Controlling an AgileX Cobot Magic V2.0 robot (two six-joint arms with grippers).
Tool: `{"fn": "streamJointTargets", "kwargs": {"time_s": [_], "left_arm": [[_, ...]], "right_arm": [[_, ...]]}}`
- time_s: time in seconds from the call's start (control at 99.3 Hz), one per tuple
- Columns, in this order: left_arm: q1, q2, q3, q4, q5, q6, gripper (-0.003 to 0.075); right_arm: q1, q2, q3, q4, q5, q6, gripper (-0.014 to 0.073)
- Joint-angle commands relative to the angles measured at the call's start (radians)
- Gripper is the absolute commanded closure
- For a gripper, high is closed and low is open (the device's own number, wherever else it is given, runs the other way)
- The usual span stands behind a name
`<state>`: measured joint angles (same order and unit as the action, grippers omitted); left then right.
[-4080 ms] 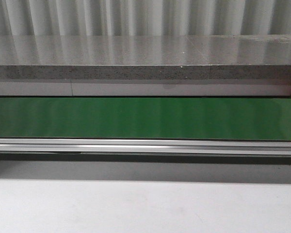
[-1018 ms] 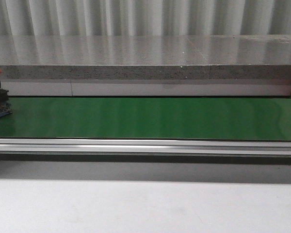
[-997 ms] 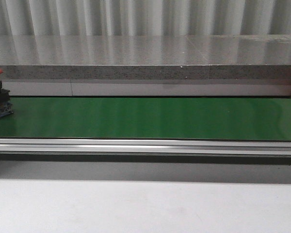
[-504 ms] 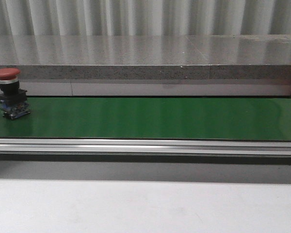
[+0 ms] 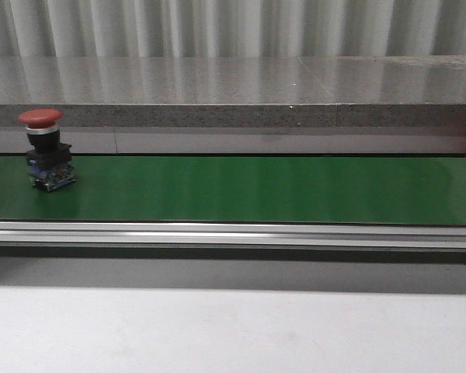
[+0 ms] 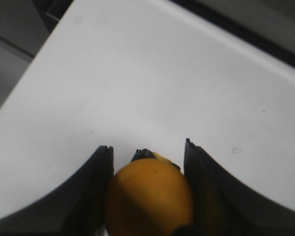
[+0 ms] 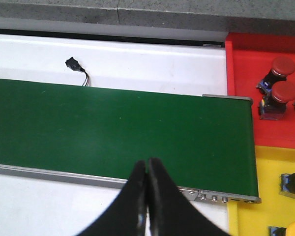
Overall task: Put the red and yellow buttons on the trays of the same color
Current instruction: 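Close the left gripper around the yellow push-button on the table, then set the yellow button on the belt's near end and open the left gripper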
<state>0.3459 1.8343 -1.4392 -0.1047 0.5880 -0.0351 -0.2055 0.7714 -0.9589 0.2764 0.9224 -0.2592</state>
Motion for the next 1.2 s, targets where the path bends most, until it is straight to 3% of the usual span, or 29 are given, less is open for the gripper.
{"fn": "streamJointTargets", "kwargs": {"time_s": [0.0,0.443,0.756,1.189], "left_arm": [[-0.014,-0.132,-0.031,-0.007,0.000,-0.001,0.0739],[-0.126,-0.295,-0.027,-0.001,0.162,0.000,0.0739],[-0.227,-0.296,0.103,0.002,0.118,0.017,0.0739],[-0.248,-0.296,0.202,0.003,0.020,0.026,0.0739]], "right_arm": [[0.000,-0.007,-0.022,0.012,-0.057,-0.010,0.0718],[0.000,-0.007,-0.022,0.012,-0.057,-0.010,0.0718],[0.000,-0.007,-0.022,0.012,-0.057,-0.010,0.0718],[0.000,-0.007,-0.022,0.012,-0.057,-0.010,0.0718]]}}
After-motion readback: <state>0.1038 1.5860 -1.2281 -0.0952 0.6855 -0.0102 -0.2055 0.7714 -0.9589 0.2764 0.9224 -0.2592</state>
